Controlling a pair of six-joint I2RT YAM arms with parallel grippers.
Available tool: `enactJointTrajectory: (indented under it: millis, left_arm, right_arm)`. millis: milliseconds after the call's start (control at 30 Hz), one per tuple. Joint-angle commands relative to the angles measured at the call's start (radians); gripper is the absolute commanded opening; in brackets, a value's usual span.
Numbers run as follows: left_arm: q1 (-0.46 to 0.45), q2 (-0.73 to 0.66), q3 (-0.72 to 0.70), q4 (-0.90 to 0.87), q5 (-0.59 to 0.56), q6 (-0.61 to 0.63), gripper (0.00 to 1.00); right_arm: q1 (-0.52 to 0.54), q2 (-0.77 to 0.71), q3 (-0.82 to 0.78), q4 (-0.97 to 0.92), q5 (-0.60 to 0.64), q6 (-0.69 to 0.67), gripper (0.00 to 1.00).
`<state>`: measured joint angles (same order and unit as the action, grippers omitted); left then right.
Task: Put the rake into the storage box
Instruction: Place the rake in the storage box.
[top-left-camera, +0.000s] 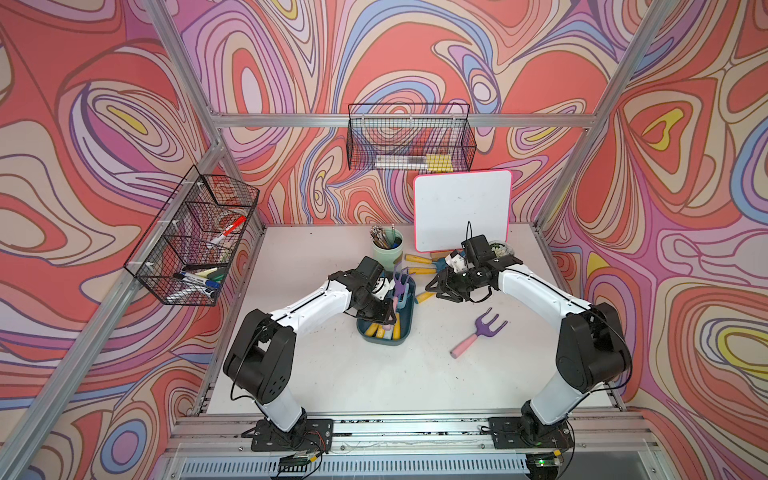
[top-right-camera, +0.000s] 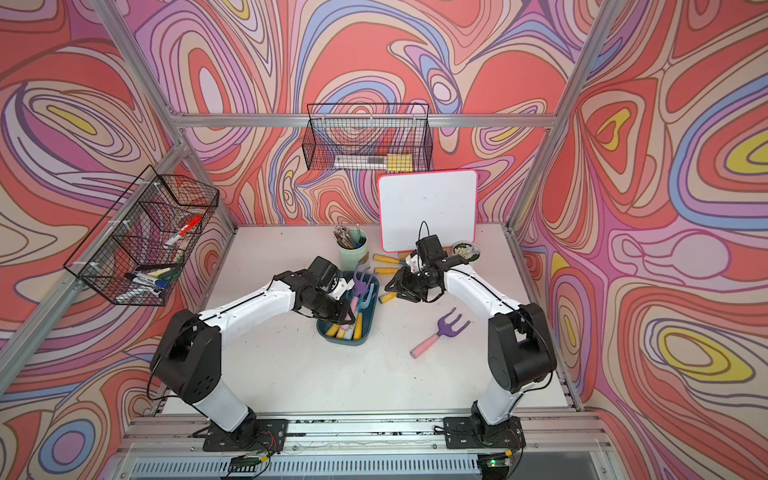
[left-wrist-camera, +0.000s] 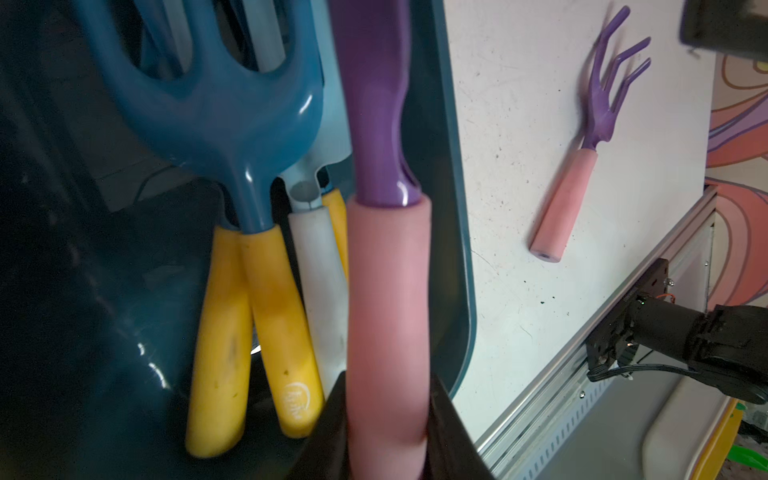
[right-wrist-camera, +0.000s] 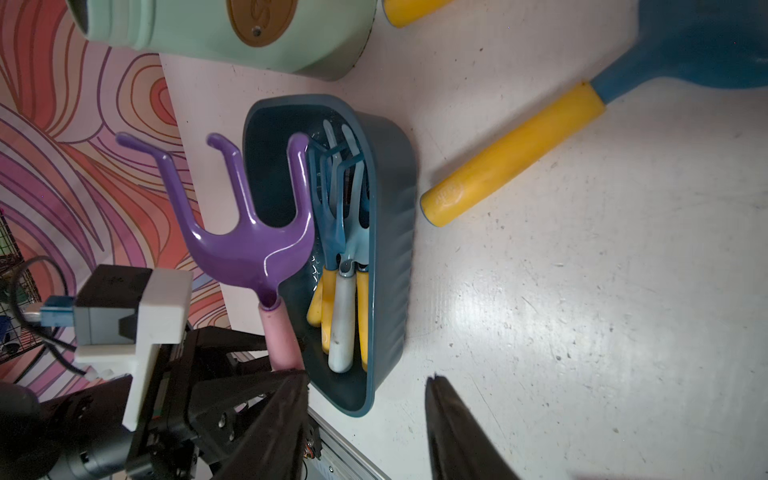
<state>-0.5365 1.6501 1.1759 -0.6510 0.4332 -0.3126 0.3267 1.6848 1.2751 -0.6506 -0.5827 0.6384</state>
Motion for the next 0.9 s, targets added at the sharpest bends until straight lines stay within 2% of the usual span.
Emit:
enactJointTrajectory:
  millis: [0, 233, 300, 633, 867]
  left_arm:
    - [0.003, -0.032, -0.002, -0.103, -0.096, 0.039, 0.0]
    - [0.004, -0.018, 0.075, -0.298, -0.398, 0.064, 0.0]
    - [0.003, -0.018, 0.09, -0.325, -0.448, 0.06, 0.0]
    - [-0.011, 0.053, 0.148, -0.363, -0.476, 0.026, 0.0]
    - [-0.031, 0.144, 0.259, -0.435, -0.516, 0.023, 0.0]
  right_arm:
    - [-0.002, 0.009, -0.014, -0.002, 0.007, 0.003, 0.47]
    - [-0.003, 0.01, -0.03, 0.0, 0.008, 0.004, 0.47]
    - [-0.002, 0.013, -0.032, 0.001, 0.008, 0.004, 0.47]
    - [-0.002, 0.018, -0.025, -0.015, 0.012, 0.0, 0.47]
    - [-0.003, 0.019, -0.032, -0.024, 0.019, -0.002, 0.47]
